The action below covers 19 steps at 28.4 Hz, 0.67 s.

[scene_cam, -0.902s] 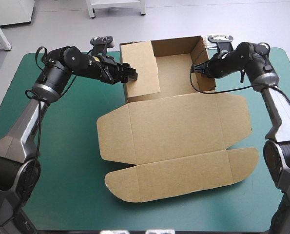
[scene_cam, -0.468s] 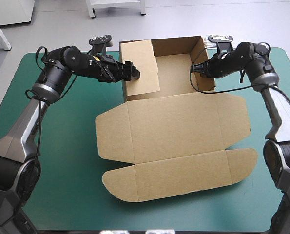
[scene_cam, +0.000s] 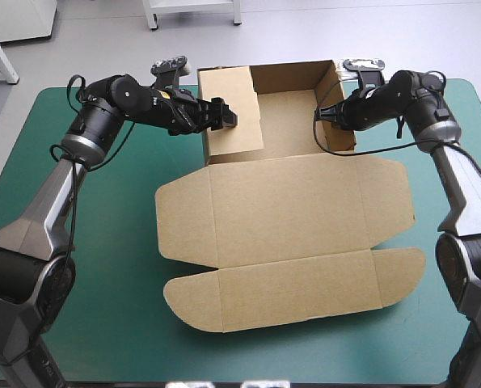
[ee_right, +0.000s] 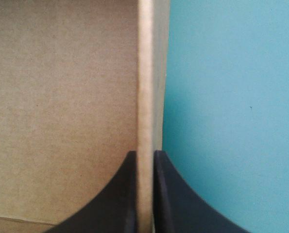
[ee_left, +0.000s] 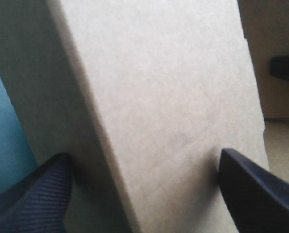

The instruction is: Fold the box

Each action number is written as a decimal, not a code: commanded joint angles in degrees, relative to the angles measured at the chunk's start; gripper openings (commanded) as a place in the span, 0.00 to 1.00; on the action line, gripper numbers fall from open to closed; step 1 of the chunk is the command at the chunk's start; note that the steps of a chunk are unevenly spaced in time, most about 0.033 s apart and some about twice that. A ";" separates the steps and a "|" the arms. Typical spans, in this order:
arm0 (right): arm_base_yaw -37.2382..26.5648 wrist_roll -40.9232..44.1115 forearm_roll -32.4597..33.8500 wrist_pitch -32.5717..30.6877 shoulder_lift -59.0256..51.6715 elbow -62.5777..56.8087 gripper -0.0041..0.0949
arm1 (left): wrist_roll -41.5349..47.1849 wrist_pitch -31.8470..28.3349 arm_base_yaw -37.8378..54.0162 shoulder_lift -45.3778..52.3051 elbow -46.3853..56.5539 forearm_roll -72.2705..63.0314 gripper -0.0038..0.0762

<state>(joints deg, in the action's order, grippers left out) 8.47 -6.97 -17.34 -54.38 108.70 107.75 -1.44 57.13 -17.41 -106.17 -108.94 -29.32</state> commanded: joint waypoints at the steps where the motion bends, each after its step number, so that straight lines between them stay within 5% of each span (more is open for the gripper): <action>1: 2.40 2.63 -3.08 3.20 -3.91 2.05 0.04 | 3.14 0.68 -0.73 1.27 -3.66 3.34 0.79; 8: 2.98 3.80 -4.32 5.24 -3.91 2.05 0.04 | 7.59 11.55 -2.60 -2.52 -9.33 15.59 0.76; 19: 2.98 4.73 -9.08 7.34 -3.57 2.05 0.04 | 9.01 12.81 -2.83 -3.64 -10.27 18.41 0.76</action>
<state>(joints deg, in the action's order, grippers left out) 11.19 -4.42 -16.14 -51.31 109.11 107.64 6.94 70.32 -20.19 -111.83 -117.88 -12.98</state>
